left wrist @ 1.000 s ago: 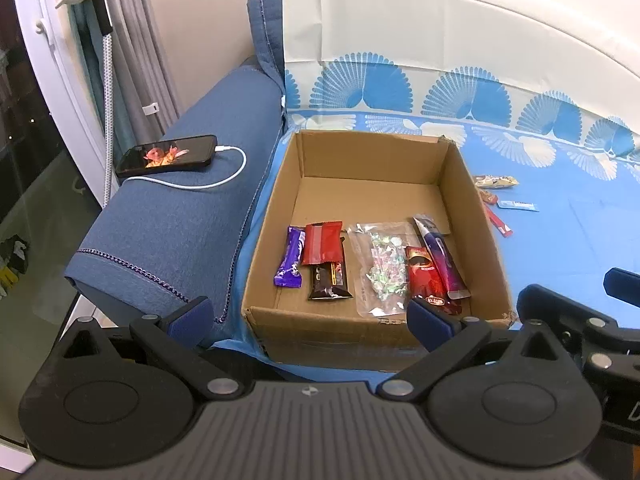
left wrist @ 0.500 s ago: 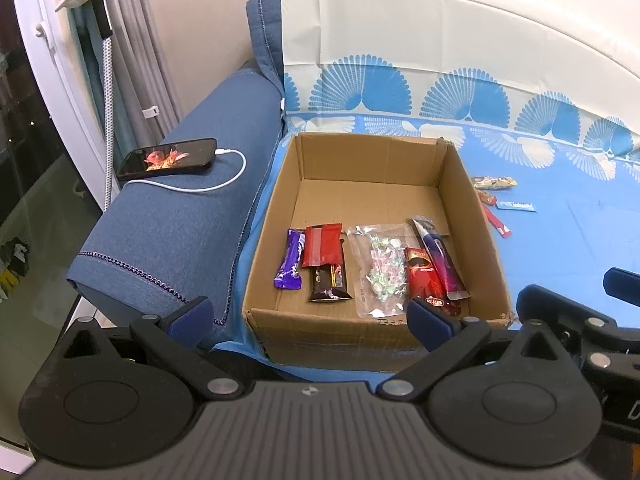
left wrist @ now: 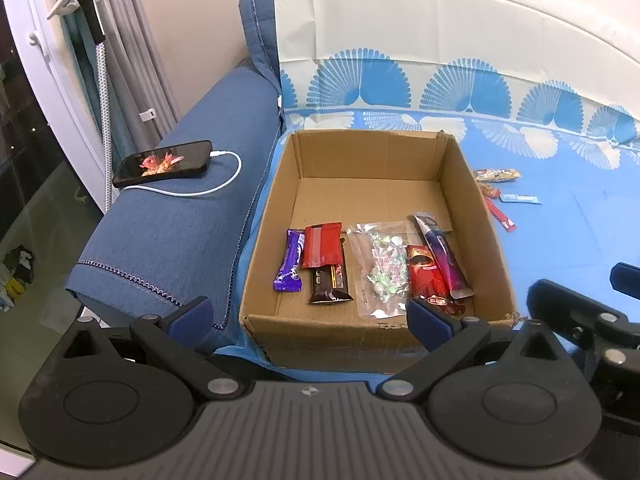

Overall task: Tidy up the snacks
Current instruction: 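Lift both tools away from the box, then grasp the yellow candy packet with the left tool while the right tool grasps the blue stick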

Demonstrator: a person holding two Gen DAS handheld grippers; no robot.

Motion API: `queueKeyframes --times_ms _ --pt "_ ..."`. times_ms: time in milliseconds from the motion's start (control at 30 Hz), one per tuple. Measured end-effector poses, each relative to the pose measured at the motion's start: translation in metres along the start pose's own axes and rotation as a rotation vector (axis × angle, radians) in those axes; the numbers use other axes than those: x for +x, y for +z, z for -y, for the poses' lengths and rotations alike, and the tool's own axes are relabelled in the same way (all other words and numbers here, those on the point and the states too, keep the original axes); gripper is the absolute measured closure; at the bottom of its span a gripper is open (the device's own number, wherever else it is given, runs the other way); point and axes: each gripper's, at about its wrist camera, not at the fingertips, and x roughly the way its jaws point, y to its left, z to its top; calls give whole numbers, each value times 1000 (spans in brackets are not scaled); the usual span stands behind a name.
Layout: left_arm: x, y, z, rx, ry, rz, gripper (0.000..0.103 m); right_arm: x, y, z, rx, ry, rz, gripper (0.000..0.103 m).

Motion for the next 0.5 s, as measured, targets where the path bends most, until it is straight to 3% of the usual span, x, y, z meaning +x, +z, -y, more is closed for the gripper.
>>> queueKeyframes --times_ms 500 --pt "21 50 16 9 41 15 0 12 9 57 119 -55 23 6"
